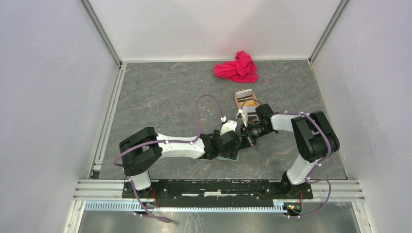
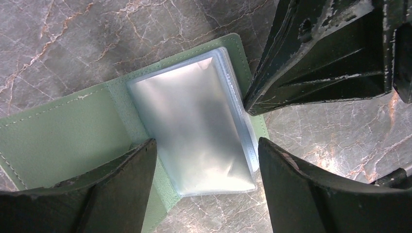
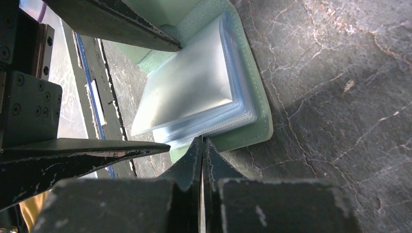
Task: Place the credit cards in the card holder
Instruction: Open the card holder at the center of the board.
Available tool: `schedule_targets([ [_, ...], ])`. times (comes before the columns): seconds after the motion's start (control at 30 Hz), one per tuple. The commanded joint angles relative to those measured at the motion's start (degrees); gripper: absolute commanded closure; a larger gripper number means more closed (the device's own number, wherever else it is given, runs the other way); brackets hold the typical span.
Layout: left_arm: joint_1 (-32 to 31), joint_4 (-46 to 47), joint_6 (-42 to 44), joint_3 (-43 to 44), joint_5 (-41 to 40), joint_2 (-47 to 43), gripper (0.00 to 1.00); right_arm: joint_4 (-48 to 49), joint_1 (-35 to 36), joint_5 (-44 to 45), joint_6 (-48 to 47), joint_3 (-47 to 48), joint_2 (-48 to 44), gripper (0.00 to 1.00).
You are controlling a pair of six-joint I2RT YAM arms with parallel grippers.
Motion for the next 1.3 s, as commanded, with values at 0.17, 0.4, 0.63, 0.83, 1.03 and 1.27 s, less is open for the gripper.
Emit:
schedule_targets([
  [0.17, 0.3, -2.5, -1.2, 1.1, -3.4, 1.2, 0.23, 0.6, 0.3, 1.9, -0.2, 1.3, 1.0, 1.00],
  [0.4, 0.5, -3.2, -1.3, 1.5, -3.4, 1.7, 0.26, 0.6, 0.3, 2.3, -0.1, 1.3, 1.0, 1.00],
  [0.63, 1.0, -5.6, -2.4, 1.4, -3.9, 1.4, 0.33, 0.6, 0.3, 3.3, 0.1, 1.4, 1.1, 1.00],
  [0.83, 1.9, -6.2, -3.7, -0.4, -4.3, -0.8, 0.40, 0.5, 0.3, 3.9, 0.2, 1.4, 1.1, 1.00],
  [1.03, 4.7, -0.8, -6.2, -7.2, -1.5, -7.6, 0.41, 0.5, 0.3, 4.5, 0.3, 1.5, 1.0, 1.00],
  [1.27, 10.5, 10.9, -10.9, -18.7, 8.1, -16.2, 0.41, -0.5, 0.3, 2.3, -1.8, 1.9, -0.1, 0.98],
])
